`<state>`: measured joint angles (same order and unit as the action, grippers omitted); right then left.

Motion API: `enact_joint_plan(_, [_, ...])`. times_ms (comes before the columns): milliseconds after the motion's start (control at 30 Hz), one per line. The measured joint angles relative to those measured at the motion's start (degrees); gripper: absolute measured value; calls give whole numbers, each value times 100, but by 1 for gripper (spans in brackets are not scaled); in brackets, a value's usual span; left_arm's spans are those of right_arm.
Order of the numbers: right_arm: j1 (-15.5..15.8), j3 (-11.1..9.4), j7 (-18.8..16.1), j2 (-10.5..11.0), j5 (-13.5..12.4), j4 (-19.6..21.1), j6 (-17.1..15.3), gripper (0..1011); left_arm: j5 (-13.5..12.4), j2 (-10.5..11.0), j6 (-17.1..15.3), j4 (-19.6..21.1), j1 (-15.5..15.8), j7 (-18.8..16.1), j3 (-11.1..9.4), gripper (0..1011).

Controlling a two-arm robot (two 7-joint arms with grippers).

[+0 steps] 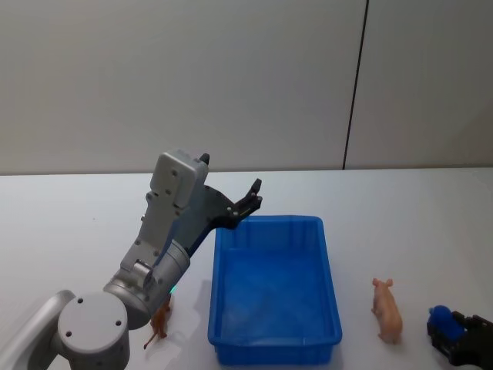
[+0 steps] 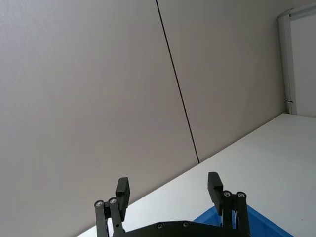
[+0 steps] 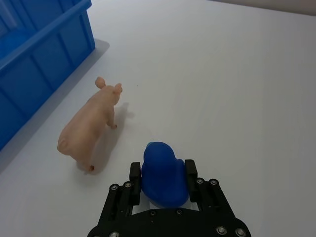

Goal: Pick up the two dolls from the table and place them into the box.

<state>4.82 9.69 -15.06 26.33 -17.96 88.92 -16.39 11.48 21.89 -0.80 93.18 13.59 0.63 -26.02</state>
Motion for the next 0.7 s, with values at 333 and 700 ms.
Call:
enact_joint_plan(333, [-25, -26, 5, -27, -130, 143, 332, 457, 0, 0, 0, 0, 0, 0, 0, 1001])
enact_joint_plan(700, [-259, 36, -314, -164, -178, 484, 615, 379, 0, 0, 0, 0, 0, 0, 0, 1001])
